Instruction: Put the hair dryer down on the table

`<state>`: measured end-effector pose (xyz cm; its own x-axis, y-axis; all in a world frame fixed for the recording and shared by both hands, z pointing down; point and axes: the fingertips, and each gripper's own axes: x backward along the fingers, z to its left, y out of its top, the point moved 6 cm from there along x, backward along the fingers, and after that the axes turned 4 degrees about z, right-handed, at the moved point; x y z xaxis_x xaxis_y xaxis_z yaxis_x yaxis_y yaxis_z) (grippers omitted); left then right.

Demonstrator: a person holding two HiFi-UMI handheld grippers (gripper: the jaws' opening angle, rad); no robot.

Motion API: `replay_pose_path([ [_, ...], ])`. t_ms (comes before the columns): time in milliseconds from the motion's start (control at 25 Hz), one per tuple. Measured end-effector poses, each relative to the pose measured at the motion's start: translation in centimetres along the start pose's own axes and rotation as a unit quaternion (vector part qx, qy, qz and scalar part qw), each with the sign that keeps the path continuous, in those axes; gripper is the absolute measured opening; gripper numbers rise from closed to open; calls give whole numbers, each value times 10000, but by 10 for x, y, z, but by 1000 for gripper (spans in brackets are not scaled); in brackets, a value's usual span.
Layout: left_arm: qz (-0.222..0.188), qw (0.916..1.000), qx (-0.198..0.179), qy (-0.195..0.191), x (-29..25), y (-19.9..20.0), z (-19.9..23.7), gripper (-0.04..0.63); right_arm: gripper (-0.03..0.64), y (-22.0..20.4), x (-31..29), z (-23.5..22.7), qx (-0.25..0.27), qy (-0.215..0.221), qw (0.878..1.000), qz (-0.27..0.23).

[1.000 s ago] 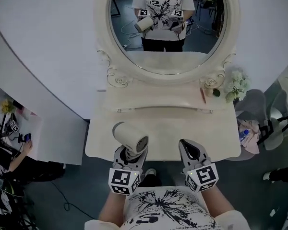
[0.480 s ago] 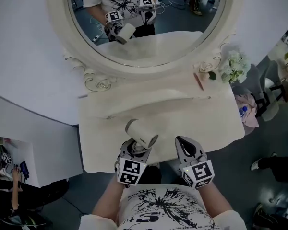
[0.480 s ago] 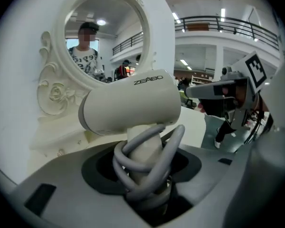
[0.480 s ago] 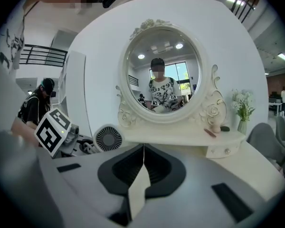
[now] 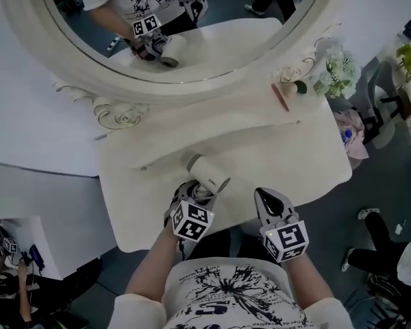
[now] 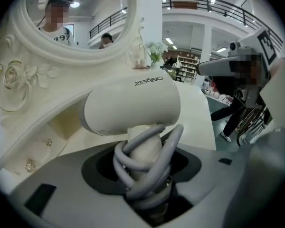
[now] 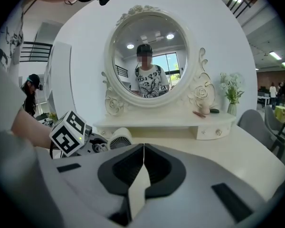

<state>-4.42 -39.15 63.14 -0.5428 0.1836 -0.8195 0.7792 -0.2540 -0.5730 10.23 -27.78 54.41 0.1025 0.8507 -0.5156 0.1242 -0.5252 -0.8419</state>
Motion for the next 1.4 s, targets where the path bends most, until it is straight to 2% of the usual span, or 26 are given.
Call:
replay_pose_path([
  [240,326,9993,160,-18,-19,-7,5,245,18,-2,-4,-5,-25,-57,10000,60],
  [400,404,9986,305,-167,-24,-8,7,245,18,-1,-6,-8,-22,-62,9999,81],
  [560,315,9987,306,-255,-23,-9,7,245,18,2,-5,-7,-14,-53,9999,91],
  [840,139,9994,271,-157,-21,-10,6,245,18,8,-3,-1,141,43,9999,60],
  [880,71,9995,264,-135,-19,-10,6,254,18,9,-2,-1,162,56,9998,50],
  [920,-24,9996,258,-124,-17,-8,5,292,18,10,-1,0,182,69,9998,37],
  [1000,-246,9994,242,-90,-10,-6,3,302,18,13,0,3,220,96,9997,11],
  [1200,-780,9964,277,170,19,5,1,304,18,22,3,11,315,185,9993,-84],
  [1360,-1356,9887,488,416,53,18,4,298,18,30,8,19,405,268,9986,-208],
  [1400,-1488,9864,525,467,62,22,5,275,18,33,10,21,429,283,9983,-256],
])
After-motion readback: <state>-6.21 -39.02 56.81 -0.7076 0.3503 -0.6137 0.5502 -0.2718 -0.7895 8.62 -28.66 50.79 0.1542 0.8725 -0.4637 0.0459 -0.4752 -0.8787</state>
